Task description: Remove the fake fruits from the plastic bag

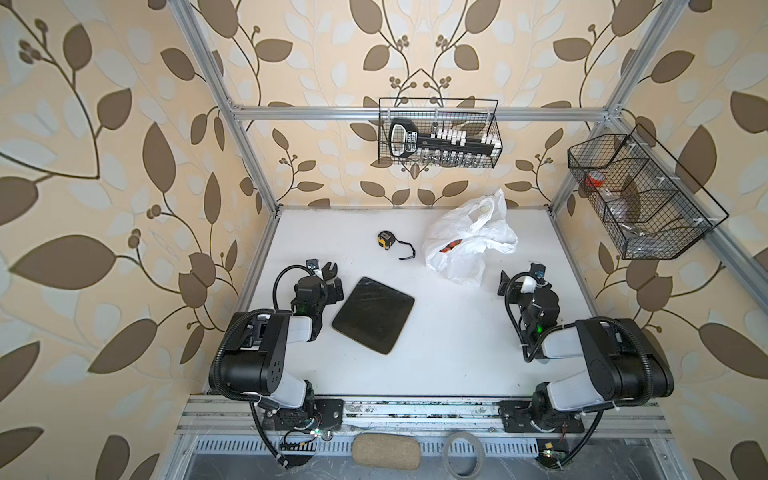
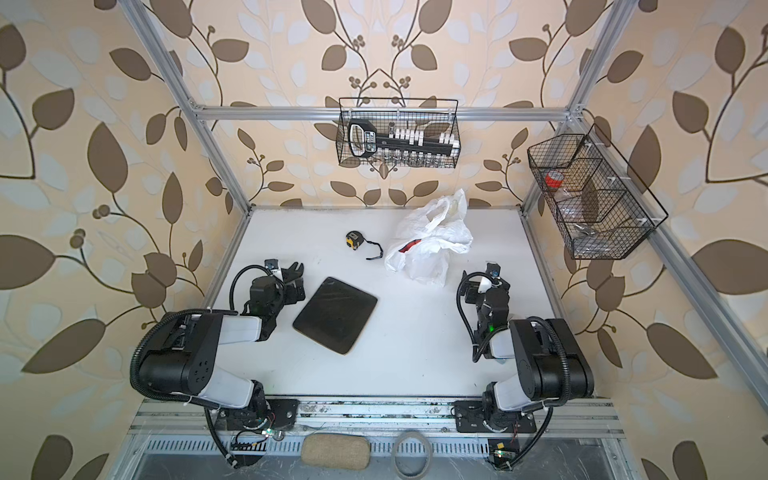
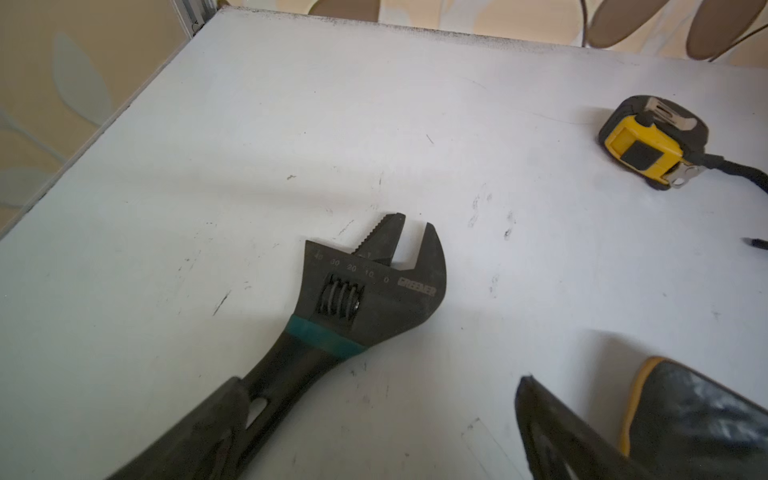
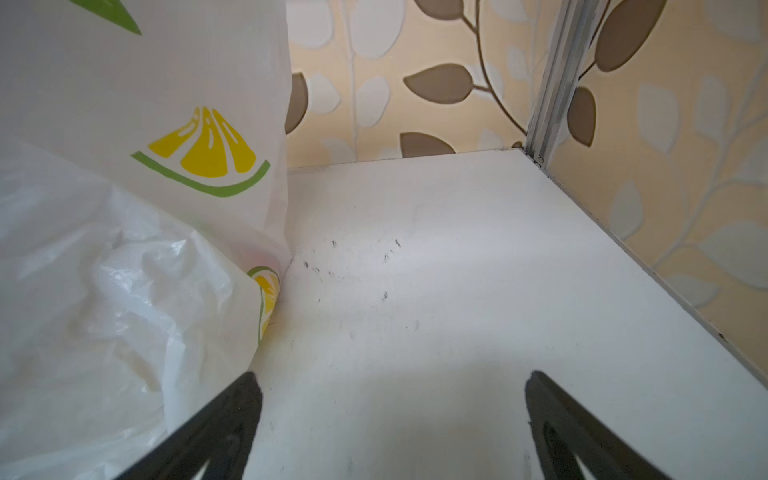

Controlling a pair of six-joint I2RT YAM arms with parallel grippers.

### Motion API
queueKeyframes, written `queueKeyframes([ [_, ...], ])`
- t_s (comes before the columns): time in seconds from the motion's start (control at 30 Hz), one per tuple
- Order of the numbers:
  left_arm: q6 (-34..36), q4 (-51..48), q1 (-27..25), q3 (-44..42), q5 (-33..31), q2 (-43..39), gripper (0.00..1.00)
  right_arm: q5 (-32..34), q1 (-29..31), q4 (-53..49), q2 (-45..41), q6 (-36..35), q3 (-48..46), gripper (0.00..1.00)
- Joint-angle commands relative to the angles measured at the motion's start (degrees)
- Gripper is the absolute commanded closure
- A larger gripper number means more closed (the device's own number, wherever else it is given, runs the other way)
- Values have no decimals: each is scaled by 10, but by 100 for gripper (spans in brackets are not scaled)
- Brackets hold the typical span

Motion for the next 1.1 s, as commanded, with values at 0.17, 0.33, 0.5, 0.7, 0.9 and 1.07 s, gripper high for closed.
queueKeyframes([
  [0.17, 11, 17, 0, 10, -6, -5, 1, -8, -2, 4, -2, -5, 8, 1],
  [0.33, 10, 16, 1, 10, -6, -4, 1, -8, -2, 4, -2, -5, 8, 1],
  [0.5, 10, 16, 0, 10, -6, -4, 1, -9, -3, 3, -1, -6, 9, 1],
  [0.7, 9, 16, 0, 12, -6, -4, 1, -15, -5, 1, 0, -4, 10, 1],
  [0.9, 10, 20, 1, 8, -5, -7, 1, -14, -6, 4, -3, -4, 8, 1],
  [1.07, 14, -53, 0, 12, 0, -101, 1, 96, -12, -85, -102, 43, 4, 1],
])
